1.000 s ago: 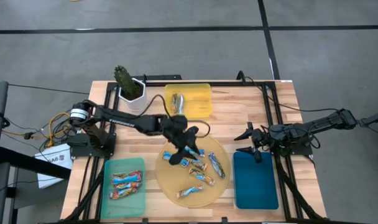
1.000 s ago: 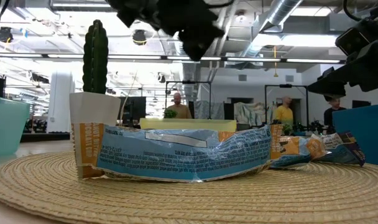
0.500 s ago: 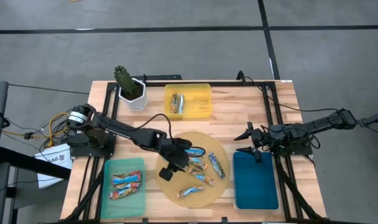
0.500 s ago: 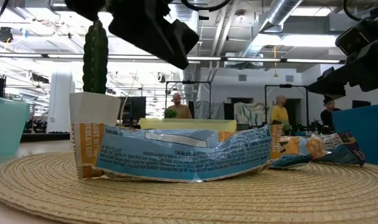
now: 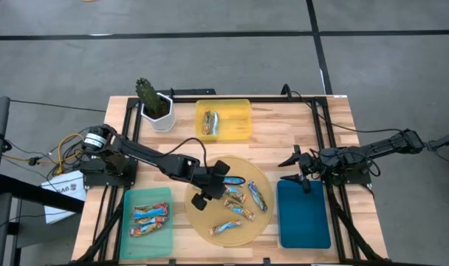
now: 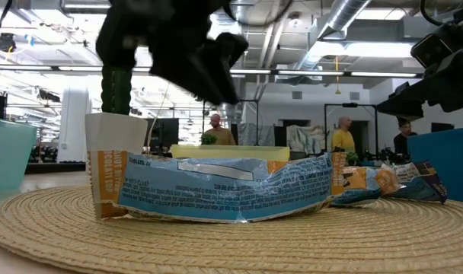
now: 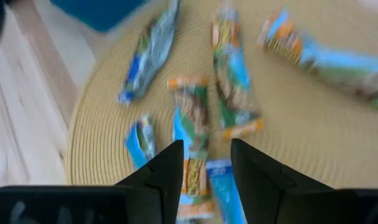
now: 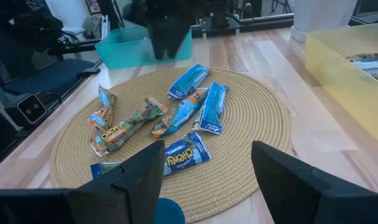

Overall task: Pick and place Granola Bars by type
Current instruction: Put the yellow granola bar into the yellow bin

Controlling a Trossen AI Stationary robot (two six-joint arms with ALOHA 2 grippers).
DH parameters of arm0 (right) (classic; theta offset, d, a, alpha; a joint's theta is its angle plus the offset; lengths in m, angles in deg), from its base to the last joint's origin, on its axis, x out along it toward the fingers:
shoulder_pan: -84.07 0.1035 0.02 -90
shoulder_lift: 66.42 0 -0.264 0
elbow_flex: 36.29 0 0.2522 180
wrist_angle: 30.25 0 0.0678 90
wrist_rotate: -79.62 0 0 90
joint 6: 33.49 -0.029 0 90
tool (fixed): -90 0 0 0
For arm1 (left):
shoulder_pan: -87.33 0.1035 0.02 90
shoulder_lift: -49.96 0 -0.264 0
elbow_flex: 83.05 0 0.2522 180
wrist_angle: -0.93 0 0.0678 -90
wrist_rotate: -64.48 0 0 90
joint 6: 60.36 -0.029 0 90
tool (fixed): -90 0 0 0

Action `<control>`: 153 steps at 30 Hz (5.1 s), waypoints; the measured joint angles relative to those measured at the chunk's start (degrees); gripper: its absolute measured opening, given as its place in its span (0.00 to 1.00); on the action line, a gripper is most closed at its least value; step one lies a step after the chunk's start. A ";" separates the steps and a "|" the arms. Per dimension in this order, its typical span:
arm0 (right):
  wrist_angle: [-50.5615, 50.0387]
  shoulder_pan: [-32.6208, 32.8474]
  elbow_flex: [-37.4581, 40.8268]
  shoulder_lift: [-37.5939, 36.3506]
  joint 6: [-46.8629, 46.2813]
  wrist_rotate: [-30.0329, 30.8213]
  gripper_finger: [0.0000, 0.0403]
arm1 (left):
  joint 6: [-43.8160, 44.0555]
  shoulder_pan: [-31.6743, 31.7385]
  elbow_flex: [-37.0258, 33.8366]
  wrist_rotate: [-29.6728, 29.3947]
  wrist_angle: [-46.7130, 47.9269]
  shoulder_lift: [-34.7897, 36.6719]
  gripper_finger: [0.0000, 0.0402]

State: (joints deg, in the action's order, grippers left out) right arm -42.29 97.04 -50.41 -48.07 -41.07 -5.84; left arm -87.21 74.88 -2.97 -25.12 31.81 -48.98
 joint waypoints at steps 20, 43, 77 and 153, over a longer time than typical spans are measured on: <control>0.02 0.02 0.02 0.02 0.00 0.00 0.58 | -0.53 0.87 13.38 -6.93 8.98 -14.89 0.32; 0.00 0.00 0.01 0.00 -0.01 0.00 0.58 | 5.65 0.92 13.60 -1.30 9.46 -15.61 0.35; 0.28 0.02 0.00 0.00 0.00 0.00 0.58 | 4.04 1.41 11.60 -4.78 6.29 -18.36 0.42; 0.00 0.02 0.01 0.00 0.00 0.00 0.58 | 46.08 5.31 12.20 -1.24 -43.56 -10.69 0.10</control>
State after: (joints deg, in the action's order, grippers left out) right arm -42.29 97.06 -50.40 -48.07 -41.07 -5.84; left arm -41.13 80.20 9.23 -26.36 -11.75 -59.66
